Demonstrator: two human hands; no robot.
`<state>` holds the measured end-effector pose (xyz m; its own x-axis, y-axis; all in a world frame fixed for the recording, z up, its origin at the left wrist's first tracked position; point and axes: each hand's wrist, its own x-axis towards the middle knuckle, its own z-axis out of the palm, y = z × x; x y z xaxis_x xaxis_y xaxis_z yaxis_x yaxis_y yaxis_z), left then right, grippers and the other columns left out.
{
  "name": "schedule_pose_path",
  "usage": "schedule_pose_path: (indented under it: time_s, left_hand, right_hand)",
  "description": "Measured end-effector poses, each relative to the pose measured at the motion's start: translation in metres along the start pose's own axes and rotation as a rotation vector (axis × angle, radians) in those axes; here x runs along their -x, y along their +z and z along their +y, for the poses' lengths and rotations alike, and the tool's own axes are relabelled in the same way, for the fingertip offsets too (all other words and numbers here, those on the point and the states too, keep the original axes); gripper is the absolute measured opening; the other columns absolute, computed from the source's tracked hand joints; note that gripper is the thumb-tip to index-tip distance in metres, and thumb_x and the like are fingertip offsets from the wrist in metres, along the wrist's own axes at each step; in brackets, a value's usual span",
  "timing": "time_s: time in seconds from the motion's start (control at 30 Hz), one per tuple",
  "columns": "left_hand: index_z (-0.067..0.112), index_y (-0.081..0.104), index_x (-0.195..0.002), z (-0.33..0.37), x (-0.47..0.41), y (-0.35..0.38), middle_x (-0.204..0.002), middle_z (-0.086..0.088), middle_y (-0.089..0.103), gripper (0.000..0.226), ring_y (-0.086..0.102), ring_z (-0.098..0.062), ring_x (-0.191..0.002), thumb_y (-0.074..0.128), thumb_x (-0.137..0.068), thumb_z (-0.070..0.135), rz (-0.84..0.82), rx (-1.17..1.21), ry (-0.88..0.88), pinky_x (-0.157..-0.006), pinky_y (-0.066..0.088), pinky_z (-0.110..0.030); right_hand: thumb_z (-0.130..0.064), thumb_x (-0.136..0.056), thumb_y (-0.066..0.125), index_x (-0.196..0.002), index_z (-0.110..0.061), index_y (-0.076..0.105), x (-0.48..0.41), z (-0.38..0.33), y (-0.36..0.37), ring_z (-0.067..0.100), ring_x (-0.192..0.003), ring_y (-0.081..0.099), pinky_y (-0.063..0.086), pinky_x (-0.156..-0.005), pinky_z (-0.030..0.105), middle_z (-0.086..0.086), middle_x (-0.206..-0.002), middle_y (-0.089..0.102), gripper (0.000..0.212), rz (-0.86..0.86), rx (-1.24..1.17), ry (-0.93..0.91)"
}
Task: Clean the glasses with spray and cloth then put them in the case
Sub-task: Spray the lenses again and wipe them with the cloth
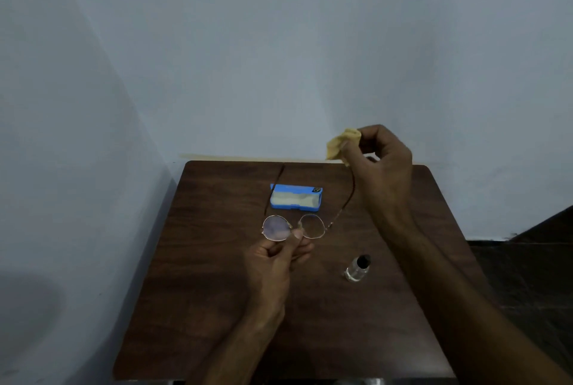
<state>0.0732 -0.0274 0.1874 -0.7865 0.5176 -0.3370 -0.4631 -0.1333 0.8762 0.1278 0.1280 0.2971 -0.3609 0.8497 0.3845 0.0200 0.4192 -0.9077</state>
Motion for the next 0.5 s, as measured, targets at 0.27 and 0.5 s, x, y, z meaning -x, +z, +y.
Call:
schedule_pose_path:
  time_s: [0.27,0.5]
  left_hand:
    - [-0.001,0.079,-0.100,-0.008,-0.004,0.002,-0.089,-0.019,0.080,0.014,0.079,-0.025,-0.079,0.075,-0.093,0.010,0.042,0.016,-0.086,-0.073,0.066,-0.033]
    - [-0.002,0.077,-0.091,-0.007,-0.007,0.009,-0.073,-0.008,0.079,0.010,0.076,-0.013,-0.064,0.071,-0.096,0.004,0.075,0.052,-0.135,-0.058,0.061,-0.023]
  right_hand:
    - [-0.015,-0.094,0.075,-0.102,-0.017,0.075,0.014,-0.021,-0.007,0.021,-0.088,0.072,0.059,-0.079,0.047,-0.003,-0.096,0.078,0.008,0.010,0.018,-0.058]
    - [-0.007,-0.093,0.075,-0.109,-0.019,0.078,0.078,-0.011,0.009,0.014,-0.098,0.077,0.063,-0.088,0.039,-0.008,-0.102,0.081,0.021,-0.221,-0.090,0.055]
